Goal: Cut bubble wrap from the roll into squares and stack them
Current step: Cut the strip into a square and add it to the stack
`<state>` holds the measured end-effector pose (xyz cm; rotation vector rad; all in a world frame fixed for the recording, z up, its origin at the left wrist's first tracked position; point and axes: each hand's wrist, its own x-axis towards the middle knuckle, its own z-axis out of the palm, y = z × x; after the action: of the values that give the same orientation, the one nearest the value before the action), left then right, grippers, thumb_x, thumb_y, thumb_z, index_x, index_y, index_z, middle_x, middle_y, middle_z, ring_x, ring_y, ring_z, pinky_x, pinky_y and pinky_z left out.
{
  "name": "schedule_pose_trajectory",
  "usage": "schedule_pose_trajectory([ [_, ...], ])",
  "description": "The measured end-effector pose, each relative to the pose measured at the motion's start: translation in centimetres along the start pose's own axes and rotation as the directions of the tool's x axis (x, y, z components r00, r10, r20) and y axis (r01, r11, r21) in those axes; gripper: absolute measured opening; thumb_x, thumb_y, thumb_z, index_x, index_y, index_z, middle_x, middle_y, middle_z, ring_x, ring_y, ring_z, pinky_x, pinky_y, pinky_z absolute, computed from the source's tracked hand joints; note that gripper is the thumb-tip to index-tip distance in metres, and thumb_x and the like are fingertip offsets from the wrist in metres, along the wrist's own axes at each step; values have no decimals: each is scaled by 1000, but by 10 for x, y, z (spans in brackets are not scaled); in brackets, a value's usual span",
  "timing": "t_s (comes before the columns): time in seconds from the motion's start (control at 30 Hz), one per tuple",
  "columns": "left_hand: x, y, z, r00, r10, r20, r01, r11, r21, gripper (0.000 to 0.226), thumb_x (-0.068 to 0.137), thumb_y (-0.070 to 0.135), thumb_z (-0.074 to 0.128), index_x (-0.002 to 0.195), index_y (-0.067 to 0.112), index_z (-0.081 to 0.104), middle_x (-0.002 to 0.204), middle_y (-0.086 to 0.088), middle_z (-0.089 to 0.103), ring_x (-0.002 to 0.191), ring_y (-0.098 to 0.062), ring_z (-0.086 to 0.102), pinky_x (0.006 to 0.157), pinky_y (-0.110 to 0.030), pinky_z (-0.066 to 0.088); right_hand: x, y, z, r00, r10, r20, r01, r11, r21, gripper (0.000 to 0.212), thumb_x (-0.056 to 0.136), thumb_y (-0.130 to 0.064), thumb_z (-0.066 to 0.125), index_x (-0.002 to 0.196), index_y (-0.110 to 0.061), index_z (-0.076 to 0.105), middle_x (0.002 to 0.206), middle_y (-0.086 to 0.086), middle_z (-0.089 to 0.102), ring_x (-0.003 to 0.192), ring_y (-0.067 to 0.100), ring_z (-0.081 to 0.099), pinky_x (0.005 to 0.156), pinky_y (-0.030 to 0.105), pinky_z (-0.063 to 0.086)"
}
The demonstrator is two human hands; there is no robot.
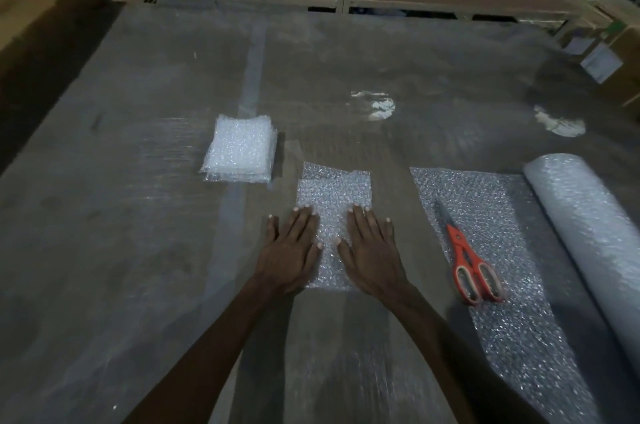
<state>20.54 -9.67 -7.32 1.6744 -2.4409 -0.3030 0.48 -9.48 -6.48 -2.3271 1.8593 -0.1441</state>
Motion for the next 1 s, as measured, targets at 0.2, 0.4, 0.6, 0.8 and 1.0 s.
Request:
schedule_pose_trajectory([
  [0.2,-14,-19,-8,1000,7,-26,-7,1000,15,67,103,57,15,159,21,16,167,2,11,154,-20,-1,118,-55,-13,-11,21,-4,1000,-4,-3,4,999,-35,73,103,-58,21,161,-14,19,170,5,17,156,26,11,121,63,8],
  [0.4,-16,-19,-15,1000,12,-28,-11,998,59,67,102,59,17,159,22,18,166,2,16,154,-21,4,115,-48,-22,-16,25,-10,999,-52,-10,52,998,42,77,101,-62,17,161,-13,21,170,9,15,157,30,7,122,61,9],
  [0.6,-17,-17,-16,999,8,-36,-6,998,58,66,103,57,20,159,21,18,166,1,16,154,-23,3,113,-48,-25,-56,29,-19,922,-280,-266,343,912,227,44,93,-44,66,126,-15,64,129,0,61,123,20,56,97,35,51],
  [0.8,-21,-15,-14,999,-10,-38,12,999,49,73,101,61,15,160,17,10,168,-2,9,154,-21,-4,117,-52,-18,-66,25,-14,860,-416,-297,470,872,138,18,96,-18,59,110,-12,68,117,4,64,110,22,60,95,28,47],
  [1.0,-52,5,-31,999,-29,-41,5,868,-497,77,94,73,28,145,20,50,150,3,48,144,-16,37,123,-39,22,-83,25,-21,884,-344,-315,407,900,158,18,100,-19,51,104,-13,67,104,3,68,97,23,63,81,33,52],
])
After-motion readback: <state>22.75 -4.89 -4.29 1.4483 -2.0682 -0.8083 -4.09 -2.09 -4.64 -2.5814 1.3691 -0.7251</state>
